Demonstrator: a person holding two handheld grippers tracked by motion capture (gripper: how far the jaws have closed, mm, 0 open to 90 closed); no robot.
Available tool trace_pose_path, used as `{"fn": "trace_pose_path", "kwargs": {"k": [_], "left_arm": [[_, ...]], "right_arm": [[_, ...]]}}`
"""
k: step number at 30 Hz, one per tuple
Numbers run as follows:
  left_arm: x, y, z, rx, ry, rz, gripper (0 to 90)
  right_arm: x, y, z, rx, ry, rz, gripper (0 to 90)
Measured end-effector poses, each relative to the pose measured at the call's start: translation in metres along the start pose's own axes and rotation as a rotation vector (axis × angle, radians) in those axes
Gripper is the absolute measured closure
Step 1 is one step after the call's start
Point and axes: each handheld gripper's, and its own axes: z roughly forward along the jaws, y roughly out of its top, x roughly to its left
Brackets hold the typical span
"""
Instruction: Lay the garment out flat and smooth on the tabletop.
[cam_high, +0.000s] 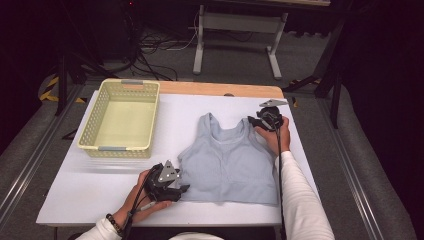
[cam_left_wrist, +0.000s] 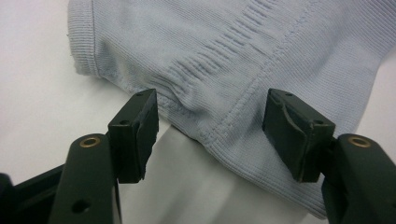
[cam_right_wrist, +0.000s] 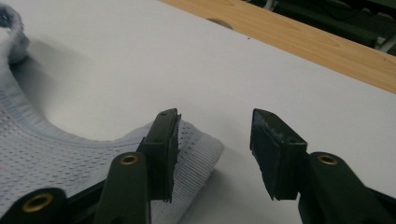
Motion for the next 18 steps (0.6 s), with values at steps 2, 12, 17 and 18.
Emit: {"fn": "trace_pose_path", "kwargs": {"k": [2,12,17,18], "left_arm": [[0.000,0.000,0.000,-0.001,-0.003,-0.001,36.2],[0.001,-0.001,0.001,-0.005,-0.011,-0.006,36.3],[-0.001,0.000,0.001,-0.003,-0.002,0.005,36.4],[-0.001,0.000,0.001,-0.002,0.000,0.007,36.4]], "right_arm": [[0.005,0.002,0.009,0.030,-0.002,-0.029,52.7],[-0.004,-0.003,0.027,0.058,0.111,0.026,71.9],[0.001,0.002,0.024,0.074,0.061,-0.042,84.8],[0.001,0.003,0.023,0.067,0.036,-0.049,85.2]]}}
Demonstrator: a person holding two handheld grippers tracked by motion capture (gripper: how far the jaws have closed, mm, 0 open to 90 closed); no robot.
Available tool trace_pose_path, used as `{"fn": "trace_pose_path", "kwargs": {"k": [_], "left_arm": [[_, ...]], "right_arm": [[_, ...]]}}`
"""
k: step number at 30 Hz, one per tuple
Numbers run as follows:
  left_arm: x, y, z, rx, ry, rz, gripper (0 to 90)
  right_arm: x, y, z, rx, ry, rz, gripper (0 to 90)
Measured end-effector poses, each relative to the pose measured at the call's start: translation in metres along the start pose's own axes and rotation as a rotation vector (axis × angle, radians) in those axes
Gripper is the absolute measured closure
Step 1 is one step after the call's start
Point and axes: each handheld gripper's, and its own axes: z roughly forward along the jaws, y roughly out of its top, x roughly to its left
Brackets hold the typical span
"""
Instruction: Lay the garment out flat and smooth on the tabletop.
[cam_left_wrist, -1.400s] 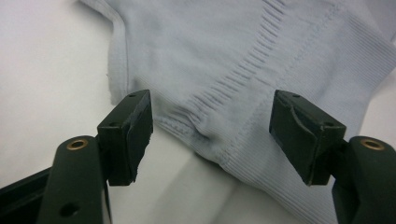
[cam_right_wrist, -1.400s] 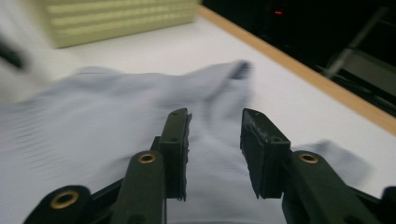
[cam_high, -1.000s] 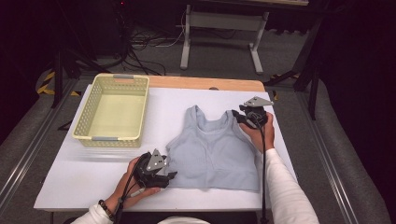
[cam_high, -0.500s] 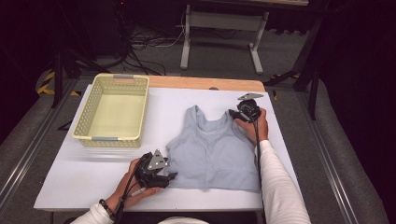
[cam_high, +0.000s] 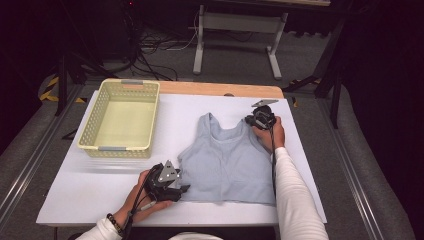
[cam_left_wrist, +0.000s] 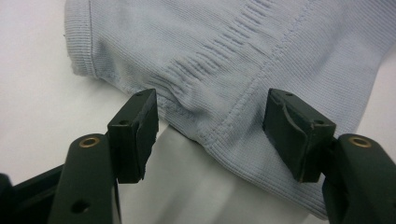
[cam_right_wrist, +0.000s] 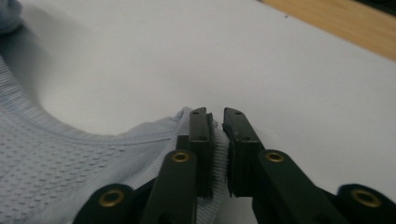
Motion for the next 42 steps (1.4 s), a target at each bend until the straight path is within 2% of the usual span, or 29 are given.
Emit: {"fn": "trace_pose_path", "kwargs": {"k": [5,7,10,12,13,15,17,19,24,28,30,37,42], "left_arm": [[0.001,0.000,0.000,0.001,-0.006,0.001,36.5],[0.000,0.000,0.000,0.001,-0.003,0.002,36.4],[-0.001,0.001,-0.001,0.003,0.010,0.007,34.6],[0.001,0.000,-0.003,0.001,-0.025,-0.024,31.7],[0.003,0.000,-0.004,0.000,-0.034,-0.037,30.3],[0.003,0.000,-0.007,-0.020,-0.019,-0.047,28.2],[0.005,0.001,-0.010,-0.036,-0.029,-0.065,26.4],[0.003,0.001,-0.010,-0.029,-0.020,-0.051,25.5],[0.000,0.001,-0.006,-0.012,-0.009,-0.025,23.8],[0.000,0.002,-0.007,-0.022,-0.007,-0.023,23.8],[0.000,0.003,-0.006,-0.025,-0.003,-0.020,23.8],[0.001,0.003,-0.007,-0.024,-0.001,-0.013,23.2],[-0.002,0.002,-0.004,0.005,-0.033,-0.015,18.7]], "right_arm": [[-0.005,0.001,-0.006,-0.060,-0.096,0.036,85.5],[-0.005,0.002,-0.006,-0.067,-0.102,0.042,85.1],[-0.002,0.002,-0.004,-0.048,-0.117,0.025,80.5],[0.000,0.003,-0.005,-0.054,-0.130,0.029,75.0],[0.000,0.003,-0.007,-0.063,-0.134,0.034,75.3],[0.000,0.003,-0.012,-0.084,-0.127,0.043,73.1],[0.000,0.002,-0.019,-0.112,-0.110,0.051,74.5],[0.001,0.000,-0.029,-0.153,-0.113,0.069,73.0],[0.010,-0.007,-0.057,-0.245,-0.076,0.109,66.9],[0.023,-0.018,-0.077,-0.288,-0.021,0.083,71.5],[0.028,-0.023,-0.084,-0.294,-0.010,0.069,72.1],[0.046,-0.033,-0.107,-0.316,0.019,0.031,64.9],[0.060,-0.041,-0.120,-0.341,0.030,0.012,57.7]]}}
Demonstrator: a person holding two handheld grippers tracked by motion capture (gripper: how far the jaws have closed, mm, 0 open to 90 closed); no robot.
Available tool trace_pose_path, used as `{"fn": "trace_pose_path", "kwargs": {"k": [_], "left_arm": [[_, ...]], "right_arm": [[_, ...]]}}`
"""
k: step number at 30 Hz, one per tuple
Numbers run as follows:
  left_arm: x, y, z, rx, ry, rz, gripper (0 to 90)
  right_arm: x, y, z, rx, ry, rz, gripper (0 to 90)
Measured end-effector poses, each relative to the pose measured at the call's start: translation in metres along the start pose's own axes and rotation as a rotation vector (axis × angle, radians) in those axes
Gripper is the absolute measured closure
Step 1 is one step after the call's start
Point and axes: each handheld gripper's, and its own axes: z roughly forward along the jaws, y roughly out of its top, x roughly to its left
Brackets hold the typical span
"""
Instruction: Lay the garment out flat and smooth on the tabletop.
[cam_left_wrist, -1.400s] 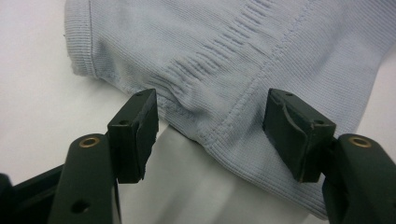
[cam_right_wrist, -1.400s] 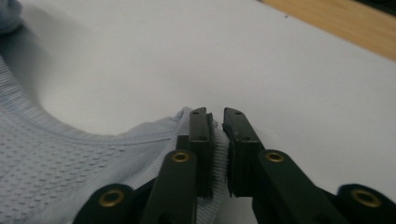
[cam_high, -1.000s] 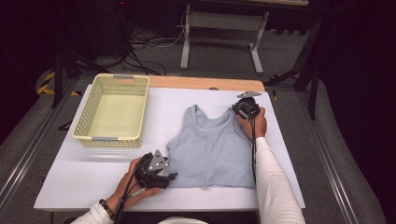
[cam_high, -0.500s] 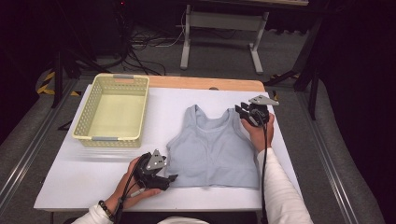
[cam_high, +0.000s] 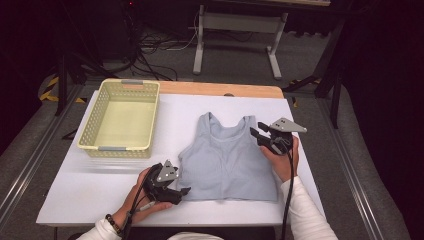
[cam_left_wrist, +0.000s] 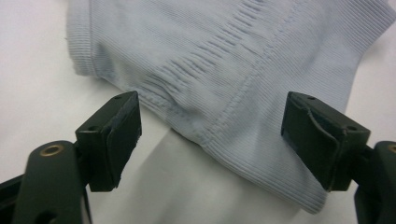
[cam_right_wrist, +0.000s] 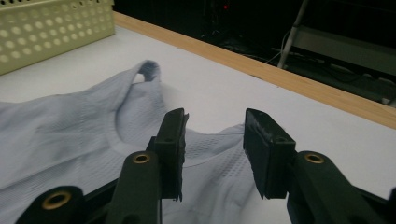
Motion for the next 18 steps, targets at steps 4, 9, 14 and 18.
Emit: {"fn": "trace_pose_path", "kwargs": {"k": [4,9,14,18], "left_arm": [[-0.001,-0.002,0.002,0.035,0.006,-0.028,16.0],[0.001,-0.007,0.000,0.038,-0.004,-0.111,14.8],[0.000,-0.007,-0.001,0.044,0.008,-0.120,15.9],[-0.004,-0.005,-0.001,0.041,-0.009,-0.115,25.8]], "right_arm": [[0.014,-0.004,-0.010,-0.009,-0.007,-0.029,52.8],[0.030,-0.012,-0.022,-0.032,-0.027,-0.057,46.5],[0.046,-0.019,-0.031,-0.023,-0.007,-0.109,44.6],[0.057,-0.023,-0.038,-0.024,0.017,-0.153,43.0]]}}
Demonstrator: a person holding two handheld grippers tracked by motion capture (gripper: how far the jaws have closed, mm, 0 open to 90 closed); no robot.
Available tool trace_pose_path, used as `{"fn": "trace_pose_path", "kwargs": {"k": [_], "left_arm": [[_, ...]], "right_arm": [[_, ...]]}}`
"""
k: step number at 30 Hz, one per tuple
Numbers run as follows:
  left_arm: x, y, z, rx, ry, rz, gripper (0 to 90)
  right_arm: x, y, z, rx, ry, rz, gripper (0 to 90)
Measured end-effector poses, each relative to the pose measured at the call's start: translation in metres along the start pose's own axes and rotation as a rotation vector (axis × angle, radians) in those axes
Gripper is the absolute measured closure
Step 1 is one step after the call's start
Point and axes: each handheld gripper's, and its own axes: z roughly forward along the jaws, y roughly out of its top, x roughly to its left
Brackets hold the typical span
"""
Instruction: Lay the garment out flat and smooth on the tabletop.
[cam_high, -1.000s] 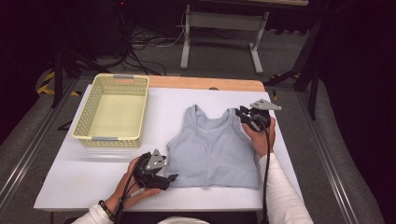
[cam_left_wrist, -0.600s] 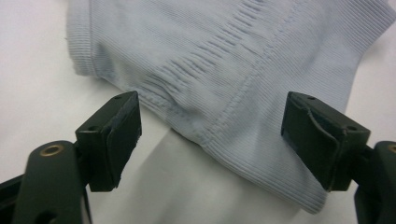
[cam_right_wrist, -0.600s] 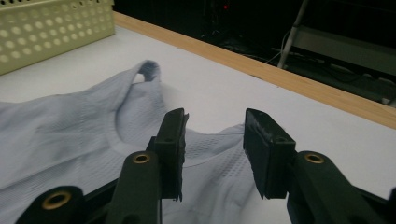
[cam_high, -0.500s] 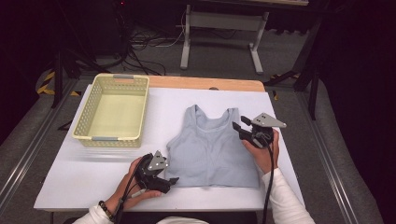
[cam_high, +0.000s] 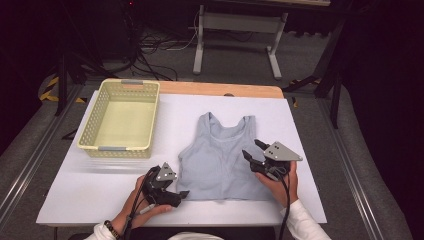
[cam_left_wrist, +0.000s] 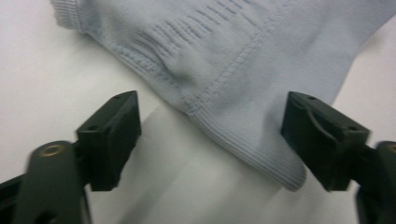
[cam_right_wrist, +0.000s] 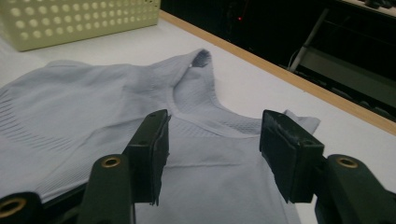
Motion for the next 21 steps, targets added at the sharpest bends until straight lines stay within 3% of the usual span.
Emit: {"fn": "trace_pose_path", "kwargs": {"k": [3,10,21], "left_arm": [[-0.004,0.001,0.001,-0.015,-0.015,0.010,41.3],[-0.002,0.002,0.002,-0.019,-0.112,0.019,76.8],[-0.001,0.003,0.001,-0.017,-0.103,0.063,80.0]], "right_arm": [[0.005,-0.002,-0.003,-0.007,0.013,-0.009,42.2],[0.012,-0.008,-0.009,0.017,0.039,-0.009,40.1],[0.019,-0.013,-0.006,0.028,0.058,0.005,34.0]]}}
